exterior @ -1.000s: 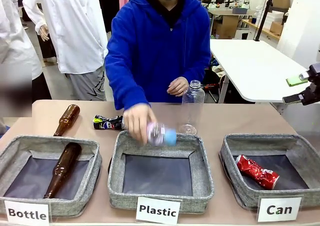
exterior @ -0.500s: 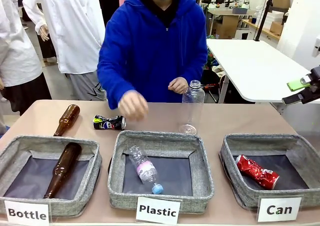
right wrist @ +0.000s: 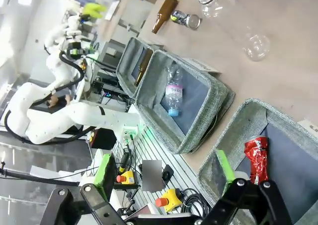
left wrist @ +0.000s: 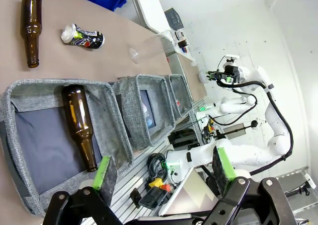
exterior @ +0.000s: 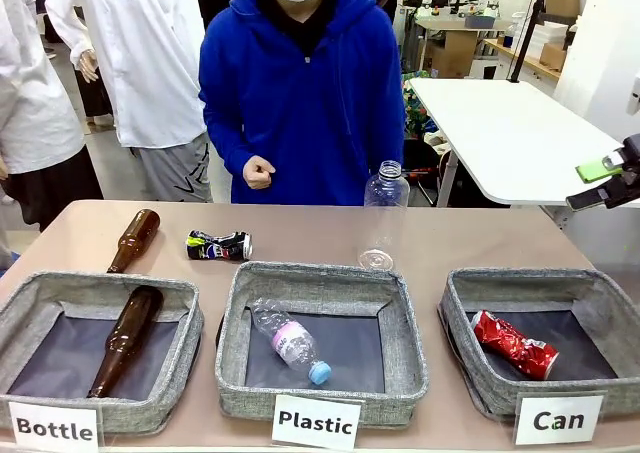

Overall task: Sort the can waste into the basket.
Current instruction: Pick up the can waste from the table and place it in the right Fabric basket.

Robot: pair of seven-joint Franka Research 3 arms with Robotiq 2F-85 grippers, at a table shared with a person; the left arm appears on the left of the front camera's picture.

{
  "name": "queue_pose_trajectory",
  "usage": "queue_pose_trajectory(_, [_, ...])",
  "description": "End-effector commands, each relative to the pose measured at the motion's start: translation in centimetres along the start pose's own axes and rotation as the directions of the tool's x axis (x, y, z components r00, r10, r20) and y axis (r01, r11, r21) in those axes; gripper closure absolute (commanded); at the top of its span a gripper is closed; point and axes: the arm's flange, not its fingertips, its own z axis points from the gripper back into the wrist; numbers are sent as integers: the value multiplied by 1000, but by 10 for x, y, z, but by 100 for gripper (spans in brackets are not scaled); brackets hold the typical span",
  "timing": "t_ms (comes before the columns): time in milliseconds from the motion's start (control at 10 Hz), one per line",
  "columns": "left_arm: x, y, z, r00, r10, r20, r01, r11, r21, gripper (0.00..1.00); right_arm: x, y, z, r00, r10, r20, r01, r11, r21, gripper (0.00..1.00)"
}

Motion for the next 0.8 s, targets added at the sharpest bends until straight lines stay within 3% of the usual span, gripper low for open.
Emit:
queue_pose_trajectory(0, [-4, -1, 2, 1000, 9, -12, -9, 1000, 2, 0, 0, 0, 3, 1000, 18, -12, -18, 1000, 2, 0])
queue_pose_trajectory(200, [0, 0, 0, 1000, 0, 0, 0, 1000, 0, 0, 0, 0, 3, 1000, 18, -12, -18, 1000, 2, 0])
queue_pose_trajectory(300, [1, -17, -7, 998, -64, -23, 65, 995, 80, 0, 0, 0, 3, 1000, 18, -12, -18, 1000, 2, 0])
queue_pose_trajectory(400, [15, -35, -35, 981, -157, -114, 169, 980, 107, 0, 0, 0, 3, 1000, 18, -12, -18, 1000, 2, 0])
queue_pose_trajectory(500, [31, -53, -73, 956, -201, -214, 243, 951, 194, 0, 0, 0, 3, 1000, 18, -12, -18, 1000, 2, 0])
queue_pose_trajectory(600, [51, -65, -119, 941, -210, -267, 298, 888, 351, 0, 0, 0, 3, 1000, 18, -12, -18, 1000, 2, 0])
queue_pose_trajectory(700, [62, -74, -156, 925, -221, -309, 342, 838, 425, 0, 0, 0, 3, 1000, 18, -12, -18, 1000, 2, 0])
